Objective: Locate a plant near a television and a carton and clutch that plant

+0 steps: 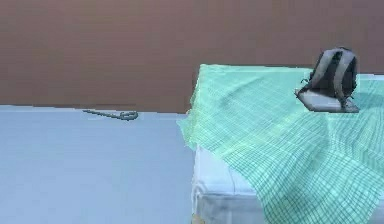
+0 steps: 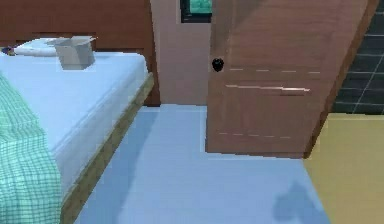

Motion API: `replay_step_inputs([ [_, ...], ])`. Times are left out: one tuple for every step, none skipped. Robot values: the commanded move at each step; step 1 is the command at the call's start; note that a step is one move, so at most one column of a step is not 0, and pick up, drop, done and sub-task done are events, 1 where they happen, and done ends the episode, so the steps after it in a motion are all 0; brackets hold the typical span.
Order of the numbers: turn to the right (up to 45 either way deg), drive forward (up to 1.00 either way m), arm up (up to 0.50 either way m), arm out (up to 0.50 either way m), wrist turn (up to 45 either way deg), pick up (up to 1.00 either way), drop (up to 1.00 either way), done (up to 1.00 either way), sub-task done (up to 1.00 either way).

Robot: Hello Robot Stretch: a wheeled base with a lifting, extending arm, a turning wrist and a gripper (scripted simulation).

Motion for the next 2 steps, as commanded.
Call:
replay_step_inputs([
  [-27.0, 0.0, 0.0, 0.0, 0.0, 0.0, 0.0, 0.0, 0.0],
  [0.0, 0.35, 0.0, 0.0, 0.0, 0.0, 0.0, 0.0, 0.0],
])
